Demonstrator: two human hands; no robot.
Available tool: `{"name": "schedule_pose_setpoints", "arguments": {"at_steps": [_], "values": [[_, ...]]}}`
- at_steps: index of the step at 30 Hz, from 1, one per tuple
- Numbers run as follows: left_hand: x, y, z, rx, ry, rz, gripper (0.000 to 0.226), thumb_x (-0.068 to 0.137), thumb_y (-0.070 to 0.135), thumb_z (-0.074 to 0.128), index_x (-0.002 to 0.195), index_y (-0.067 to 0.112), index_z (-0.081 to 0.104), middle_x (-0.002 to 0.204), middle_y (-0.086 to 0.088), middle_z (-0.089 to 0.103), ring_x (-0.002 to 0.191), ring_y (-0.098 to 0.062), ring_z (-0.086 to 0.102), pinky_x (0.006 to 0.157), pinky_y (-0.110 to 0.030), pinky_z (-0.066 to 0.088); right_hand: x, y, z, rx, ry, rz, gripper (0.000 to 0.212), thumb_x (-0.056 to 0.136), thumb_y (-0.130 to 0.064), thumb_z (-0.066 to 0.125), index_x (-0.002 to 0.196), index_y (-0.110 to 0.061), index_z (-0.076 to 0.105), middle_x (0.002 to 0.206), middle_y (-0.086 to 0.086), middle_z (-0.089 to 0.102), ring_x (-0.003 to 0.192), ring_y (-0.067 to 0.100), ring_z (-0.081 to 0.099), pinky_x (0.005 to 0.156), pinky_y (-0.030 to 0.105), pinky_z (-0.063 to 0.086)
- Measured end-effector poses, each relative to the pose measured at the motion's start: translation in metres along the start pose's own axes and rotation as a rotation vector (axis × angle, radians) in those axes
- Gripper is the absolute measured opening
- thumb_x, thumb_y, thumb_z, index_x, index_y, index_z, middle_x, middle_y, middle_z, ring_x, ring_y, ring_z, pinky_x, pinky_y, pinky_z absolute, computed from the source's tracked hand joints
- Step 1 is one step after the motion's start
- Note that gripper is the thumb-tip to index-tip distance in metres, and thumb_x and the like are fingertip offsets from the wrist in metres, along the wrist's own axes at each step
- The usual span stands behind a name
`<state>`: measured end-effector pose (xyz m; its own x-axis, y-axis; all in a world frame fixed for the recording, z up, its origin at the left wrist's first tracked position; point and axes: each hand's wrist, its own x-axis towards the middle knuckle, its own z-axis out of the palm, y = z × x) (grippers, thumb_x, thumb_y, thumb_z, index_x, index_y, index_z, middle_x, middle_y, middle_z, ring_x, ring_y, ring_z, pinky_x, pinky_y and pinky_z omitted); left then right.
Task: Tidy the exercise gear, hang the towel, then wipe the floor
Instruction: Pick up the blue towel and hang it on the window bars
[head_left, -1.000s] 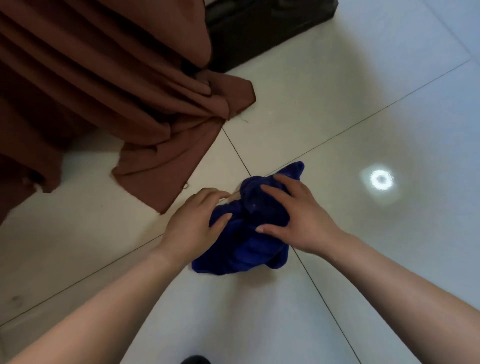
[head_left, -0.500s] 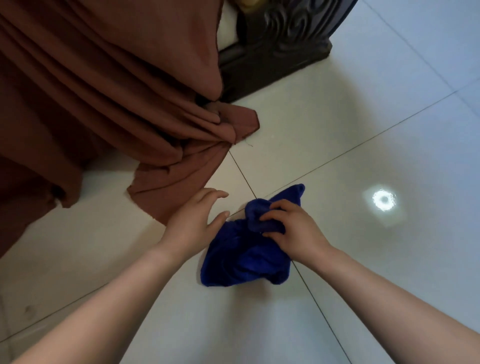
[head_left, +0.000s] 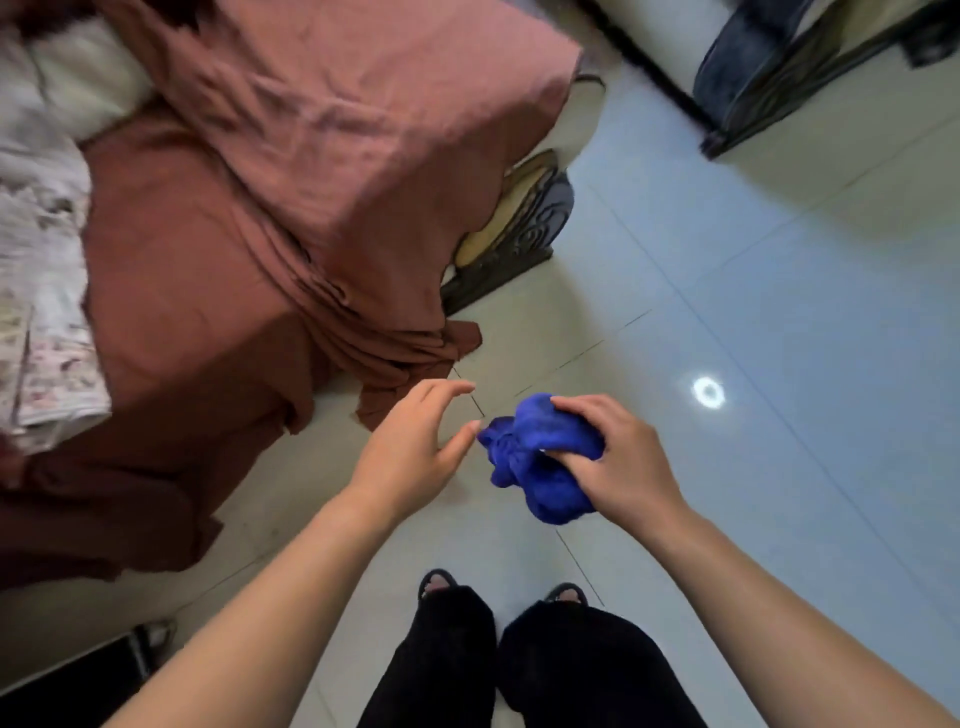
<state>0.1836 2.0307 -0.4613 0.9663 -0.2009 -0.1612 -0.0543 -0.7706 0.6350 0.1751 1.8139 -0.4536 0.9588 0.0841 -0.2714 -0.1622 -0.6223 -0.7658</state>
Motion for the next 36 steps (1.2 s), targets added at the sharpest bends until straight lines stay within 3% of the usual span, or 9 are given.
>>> {"name": "schedule_pose_setpoints", "arguments": {"at_steps": [6,11,14,20,30,36], "values": [[-0.037,0.160,-0.117,-0.057,0.004,0.124,0.037,0.087,0.029,0.062,0.122,0.019,0.056,0.116,0.003,0.058,0.106,-0.011,0.054,0.092,-0.025,0.041,-0.096,-0.126,-0.129,0.086,0.111,0.068,0.038,0.069,-0.012,0.075,0.103,-0.024,0.065,0.100,-0.017,0.063,0.093,-0.002,0.058,0.082,0.006,0.041],[-0.066,0.239,-0.163,-0.064,-0.005,0.226,0.038,0.086,0.031,0.062,0.122,0.018,0.055,0.116,0.004,0.058,0.108,-0.011,0.055,0.094,-0.036,0.046,-0.148,-0.176,-0.192,0.163,0.208,0.069,0.034,0.069,-0.021,0.077,0.099,-0.030,0.065,0.099,-0.018,0.064,0.092,-0.008,0.056,0.077,0.007,0.044],[-0.076,0.270,-0.175,-0.076,0.037,0.251,0.038,0.086,0.030,0.063,0.122,0.019,0.055,0.116,0.005,0.057,0.106,-0.010,0.055,0.093,-0.033,0.046,-0.169,-0.188,-0.217,0.197,0.273,0.065,0.035,0.069,-0.023,0.078,0.101,-0.031,0.065,0.100,-0.018,0.065,0.093,-0.008,0.057,0.076,0.006,0.044],[-0.077,0.312,-0.175,-0.054,0.024,0.285,0.039,0.087,0.031,0.061,0.124,0.022,0.053,0.120,0.008,0.054,0.108,-0.007,0.052,0.089,-0.022,0.042,-0.193,-0.194,-0.258,0.239,0.348,0.021,0.030,0.071,-0.020,0.077,0.093,-0.036,0.064,0.093,-0.023,0.064,0.088,-0.012,0.056,0.070,0.003,0.042],[-0.055,0.331,-0.185,0.024,0.006,0.299,0.039,0.088,0.033,0.059,0.126,0.025,0.052,0.122,0.010,0.052,0.110,-0.006,0.051,0.089,-0.023,0.043,-0.171,-0.188,-0.288,0.283,0.387,0.056,0.033,0.070,-0.023,0.078,0.099,-0.032,0.065,0.095,-0.019,0.065,0.090,-0.007,0.059,0.077,0.012,0.048],[-0.006,0.330,-0.195,0.014,-0.020,0.299,0.041,0.089,0.035,0.057,0.128,0.027,0.050,0.126,0.012,0.050,0.113,-0.004,0.049,0.092,-0.025,0.043,-0.121,-0.194,-0.299,0.226,0.386,0.031,0.032,0.070,-0.015,0.075,0.091,-0.037,0.062,0.094,-0.020,0.064,0.090,-0.011,0.057,0.071,0.001,0.042]]}}
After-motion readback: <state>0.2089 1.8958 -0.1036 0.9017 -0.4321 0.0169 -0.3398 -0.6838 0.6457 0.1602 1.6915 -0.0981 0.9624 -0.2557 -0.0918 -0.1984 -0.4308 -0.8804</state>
